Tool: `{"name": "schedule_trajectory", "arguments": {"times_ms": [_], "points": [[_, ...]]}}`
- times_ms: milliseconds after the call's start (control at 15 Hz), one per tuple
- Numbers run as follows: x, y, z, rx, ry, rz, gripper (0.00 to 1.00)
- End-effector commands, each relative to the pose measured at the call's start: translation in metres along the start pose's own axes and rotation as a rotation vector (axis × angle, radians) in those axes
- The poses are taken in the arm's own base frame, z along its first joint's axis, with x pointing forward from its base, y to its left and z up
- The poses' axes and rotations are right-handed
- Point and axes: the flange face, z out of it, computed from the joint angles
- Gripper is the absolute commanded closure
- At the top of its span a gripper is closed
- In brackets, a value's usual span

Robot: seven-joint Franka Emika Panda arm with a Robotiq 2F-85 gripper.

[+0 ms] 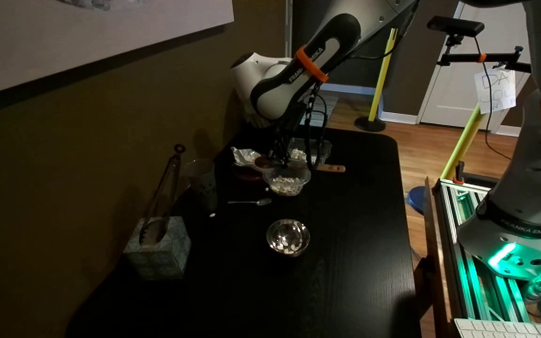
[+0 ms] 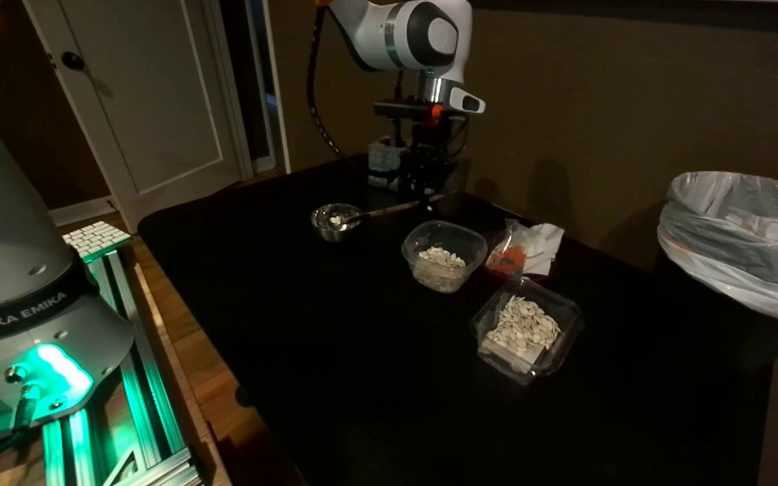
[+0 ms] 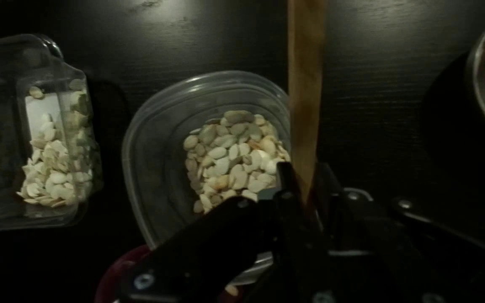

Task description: Put the wooden spoon on top of the clear container on the left.

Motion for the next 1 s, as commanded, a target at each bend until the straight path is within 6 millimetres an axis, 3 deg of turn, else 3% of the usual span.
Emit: {"name": "schedule_trajectory", "arguments": {"times_ms": [0, 133, 467, 867, 933], "points": [[0.0, 0.043, 0.018, 0.002, -0.035, 0.005, 0.96], [0.007, 0.054, 0.03, 0.028, -0.033, 0.008, 0.96], [0.031, 0.039, 0.051, 0.047, -0.024, -0.013, 0.96], [0.048, 0.041, 0.039, 0.068, 0.065, 0.024, 0.96], [0.042, 0.037, 0.039, 0.041, 0.048, 0.0, 0.84]]}}
